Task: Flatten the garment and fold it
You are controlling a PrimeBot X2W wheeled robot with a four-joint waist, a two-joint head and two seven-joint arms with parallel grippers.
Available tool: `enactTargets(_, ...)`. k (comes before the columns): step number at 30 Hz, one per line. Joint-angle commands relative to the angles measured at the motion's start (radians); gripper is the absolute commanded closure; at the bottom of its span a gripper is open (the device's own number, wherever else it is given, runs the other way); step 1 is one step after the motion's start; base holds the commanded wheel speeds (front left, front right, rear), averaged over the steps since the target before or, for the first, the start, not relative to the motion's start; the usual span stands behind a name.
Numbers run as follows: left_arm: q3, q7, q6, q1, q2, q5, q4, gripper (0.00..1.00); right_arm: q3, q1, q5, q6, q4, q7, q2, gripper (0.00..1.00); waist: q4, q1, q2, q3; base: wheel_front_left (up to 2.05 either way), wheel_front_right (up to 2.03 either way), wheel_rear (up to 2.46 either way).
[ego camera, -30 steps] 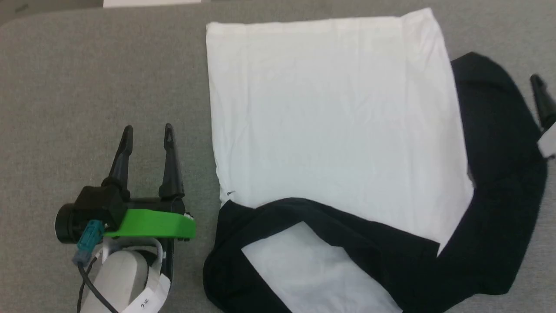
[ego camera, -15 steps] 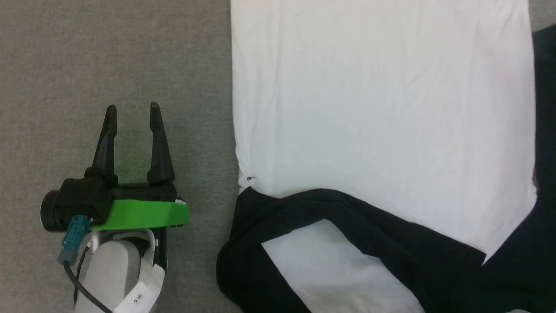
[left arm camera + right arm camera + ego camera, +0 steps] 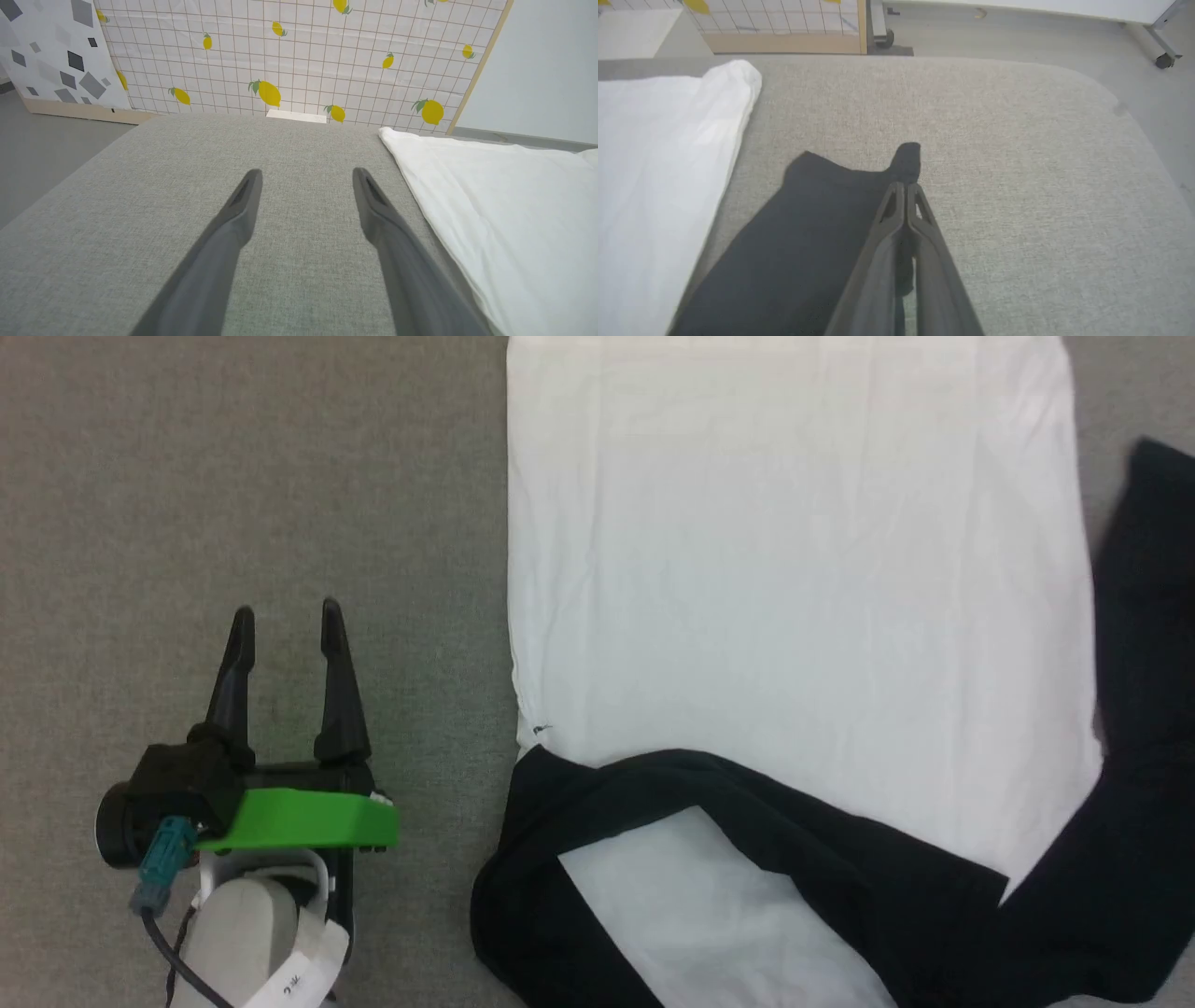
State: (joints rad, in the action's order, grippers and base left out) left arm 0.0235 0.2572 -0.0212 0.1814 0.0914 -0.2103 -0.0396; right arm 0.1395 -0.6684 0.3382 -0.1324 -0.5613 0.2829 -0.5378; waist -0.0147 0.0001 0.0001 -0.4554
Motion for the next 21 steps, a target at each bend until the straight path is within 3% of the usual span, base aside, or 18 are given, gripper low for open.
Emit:
enactTargets(1, -0.008, 0.005, 0.009, -0.021, -0.007, 0.006, 0.009, 0.00, 0.031, 0.036, -0.022, 0.002, 0.035, -0.022, 0.009, 1.00, 0.038, -0.0001, -0.0001, 0.099, 0.00, 0.00, 0.00)
enactTargets(7, -0.035, 0.005, 0.027, -0.066, -0.017, 0.002, 0.031, 0.00, 0.182, 0.220, -0.102, 0.002, 0.330, 0.007, 0.105, 1.00, 0.066, -0.0001, -0.0001, 0.199, 0.00, 0.00, 0.00)
enactTargets(12, -0.046, 0.005, 0.038, -0.095, -0.024, 0.002, 0.041, 0.00, 0.260, 0.387, -0.170, 0.002, 0.738, 0.149, 0.253, 1.00, 0.079, -0.0001, -0.0001, 0.251, 0.00, 0.00, 0.00)
enactTargets(16, -0.049, 0.005, 0.045, -0.111, -0.029, 0.003, 0.049, 0.00, 0.205, 0.492, -0.187, 0.002, 0.994, 0.263, 0.320, 1.00, 0.085, -0.0001, -0.0001, 0.277, 0.00, 0.00, 0.00)
enactTargets(21, -0.048, 0.005, 0.054, -0.115, -0.033, 0.004, 0.057, 0.00, 0.030, 0.566, -0.208, 0.002, 1.173, 0.349, 0.369, 1.00, 0.083, -0.0001, -0.0001, 0.286, 0.00, 0.00, 0.00)
